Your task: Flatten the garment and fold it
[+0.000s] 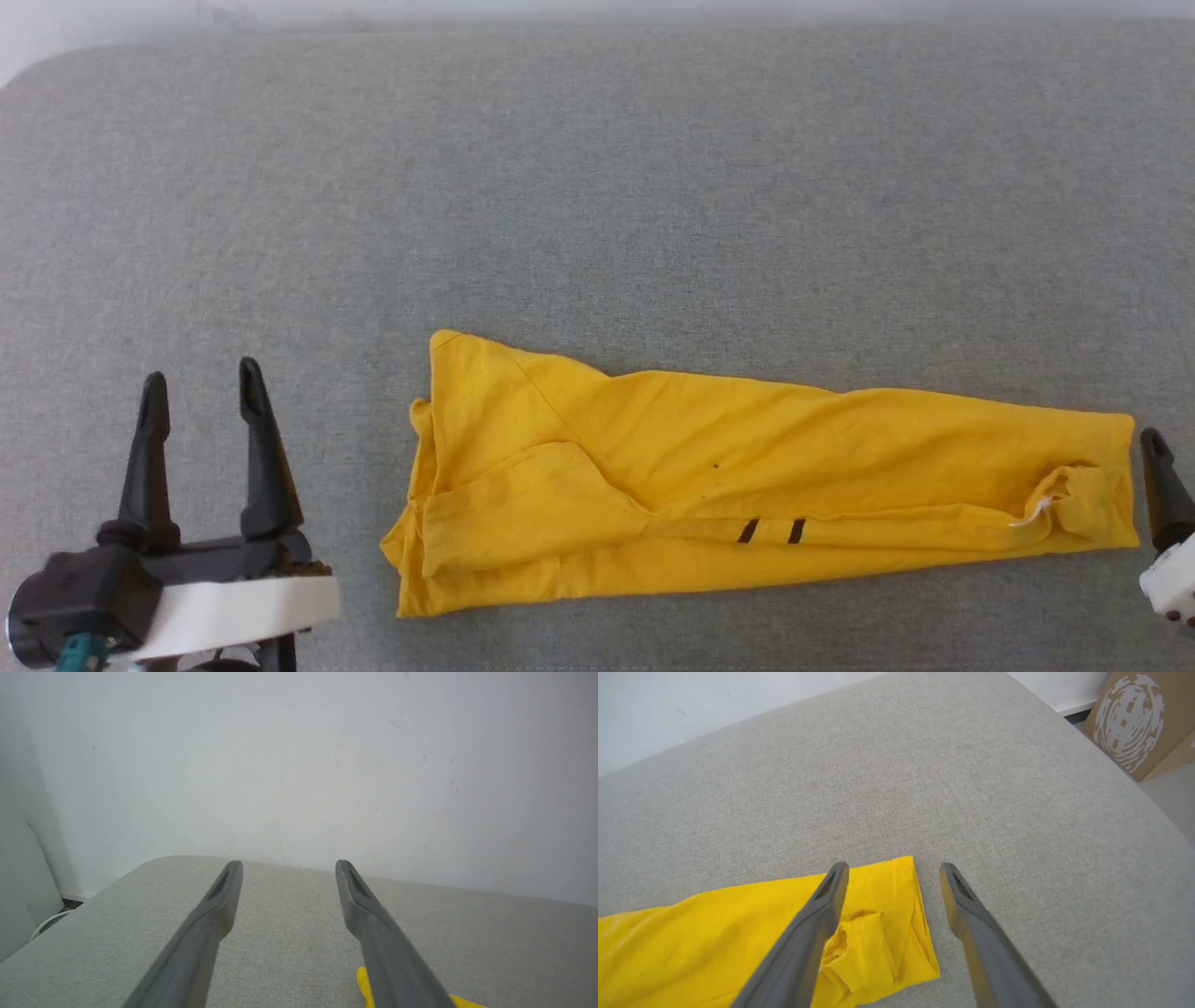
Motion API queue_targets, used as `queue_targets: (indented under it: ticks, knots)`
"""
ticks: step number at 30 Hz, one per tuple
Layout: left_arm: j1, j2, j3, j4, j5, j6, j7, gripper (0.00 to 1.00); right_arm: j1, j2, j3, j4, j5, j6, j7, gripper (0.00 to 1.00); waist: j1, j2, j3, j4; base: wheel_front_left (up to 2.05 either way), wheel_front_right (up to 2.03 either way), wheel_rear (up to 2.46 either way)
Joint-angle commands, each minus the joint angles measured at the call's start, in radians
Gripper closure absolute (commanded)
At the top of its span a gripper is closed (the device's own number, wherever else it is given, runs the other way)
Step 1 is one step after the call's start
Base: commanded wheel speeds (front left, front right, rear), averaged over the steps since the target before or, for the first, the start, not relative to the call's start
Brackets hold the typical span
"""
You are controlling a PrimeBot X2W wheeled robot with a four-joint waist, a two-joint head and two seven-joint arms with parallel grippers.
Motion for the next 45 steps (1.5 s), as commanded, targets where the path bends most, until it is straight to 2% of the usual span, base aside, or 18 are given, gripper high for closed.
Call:
queue_targets:
  ticks: [1, 8, 18, 22, 24, 25, 26, 35, 45]
  knots:
    - [0.010, -0.014, 0.005, -0.007, 0.026, -0.002, -0.005, 0.00, 0.008, 0.002, -0.005, 0.014, -0.011, -0.002, -0.005, 0.00, 0.0000, 0.0000, 0.005, 0.007, 0.00, 0.00, 0.00]
    - [-0.002, -0.033, 0.024, -0.003, 0.081, -0.044, -0.005, 0.00, -0.009, -0.017, -0.018, 0.094, -0.030, -0.002, 0.029, 0.00, 0.0000, 0.0000, 0.028, 0.033, 0.00, 0.00, 0.00]
    - [-0.039, -0.052, 0.041, 0.009, 0.100, -0.088, -0.006, 0.00, -0.082, -0.048, -0.034, 0.226, -0.032, -0.002, 0.031, 0.00, 0.0000, 0.0000, 0.075, 0.069, 0.00, 0.00, 0.00]
    - [-0.048, -0.062, 0.044, 0.014, 0.103, -0.101, -0.006, 0.00, -0.102, -0.051, -0.028, 0.275, -0.023, -0.002, 0.069, 0.00, 0.0000, 0.0000, 0.085, 0.082, 0.00, 0.00, 0.00]
    - [-0.053, -0.066, 0.046, 0.017, 0.105, -0.105, -0.006, 0.00, -0.105, -0.053, -0.024, 0.283, -0.016, -0.002, 0.101, 0.54, 0.0000, 0.0000, 0.087, 0.087, 0.00, 0.00, 0.00]
    - [-0.055, -0.068, 0.046, 0.019, 0.106, -0.108, -0.006, 0.00, -0.106, -0.054, -0.027, 0.279, -0.014, -0.002, 0.111, 0.88, 0.0000, 0.0000, 0.088, 0.088, 0.00, 0.00, 0.00]
    - [-0.057, -0.070, 0.047, 0.020, 0.108, -0.110, -0.006, 0.00, -0.107, -0.054, -0.030, 0.274, -0.014, -0.002, 0.120, 1.00, 0.0000, 0.0000, 0.088, 0.089, 0.00, 0.00, 0.00]
    - [-0.068, -0.083, 0.050, 0.034, 0.115, -0.128, -0.006, 0.00, -0.131, -0.071, -0.056, 0.212, -0.037, -0.002, 0.123, 1.00, 0.0000, 0.0000, 0.082, 0.078, 0.00, 0.00, 0.00]
    - [-0.064, -0.091, 0.050, 0.054, 0.122, -0.143, -0.006, 0.00, -0.183, -0.136, -0.141, 0.234, -0.117, -0.002, 0.063, 1.00, 0.0000, 0.0000, 0.057, 0.064, 0.00, 0.00, 0.00]
